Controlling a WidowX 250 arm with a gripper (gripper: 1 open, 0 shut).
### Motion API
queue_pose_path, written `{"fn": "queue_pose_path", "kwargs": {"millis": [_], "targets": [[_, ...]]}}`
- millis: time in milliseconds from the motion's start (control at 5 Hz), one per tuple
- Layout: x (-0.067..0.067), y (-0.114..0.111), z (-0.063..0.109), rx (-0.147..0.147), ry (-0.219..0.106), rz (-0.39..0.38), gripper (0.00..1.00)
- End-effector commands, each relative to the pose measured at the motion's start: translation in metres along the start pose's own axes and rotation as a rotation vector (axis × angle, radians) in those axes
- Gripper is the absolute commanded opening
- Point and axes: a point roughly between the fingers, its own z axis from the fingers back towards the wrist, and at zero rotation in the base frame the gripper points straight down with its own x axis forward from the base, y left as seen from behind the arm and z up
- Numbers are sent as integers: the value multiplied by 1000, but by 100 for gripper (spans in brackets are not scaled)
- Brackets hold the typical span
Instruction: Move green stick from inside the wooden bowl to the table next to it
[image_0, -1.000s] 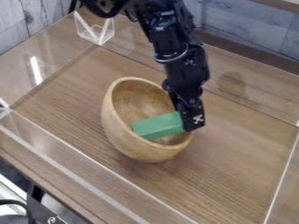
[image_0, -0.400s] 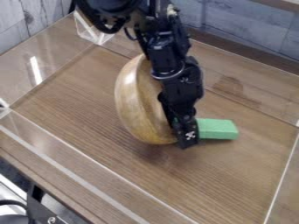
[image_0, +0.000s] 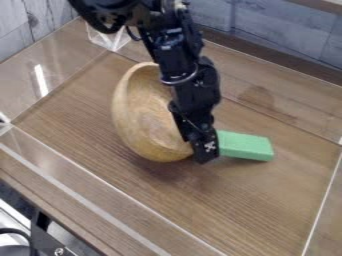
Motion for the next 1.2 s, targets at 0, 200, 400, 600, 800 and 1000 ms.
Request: {"fn": "queue_pose_path", "kwargs": {"millis": [0, 200, 400, 600, 800, 1000], "targets": [[8, 7, 20, 31, -49, -11, 100], [19, 3, 21, 39, -61, 15, 100], [32, -4, 21, 47, -72, 39, 100], [42, -7, 27, 42, -75, 2, 100], [50, -10, 29, 37, -71, -44, 100], [57, -32, 28, 36, -67, -66, 100]]}}
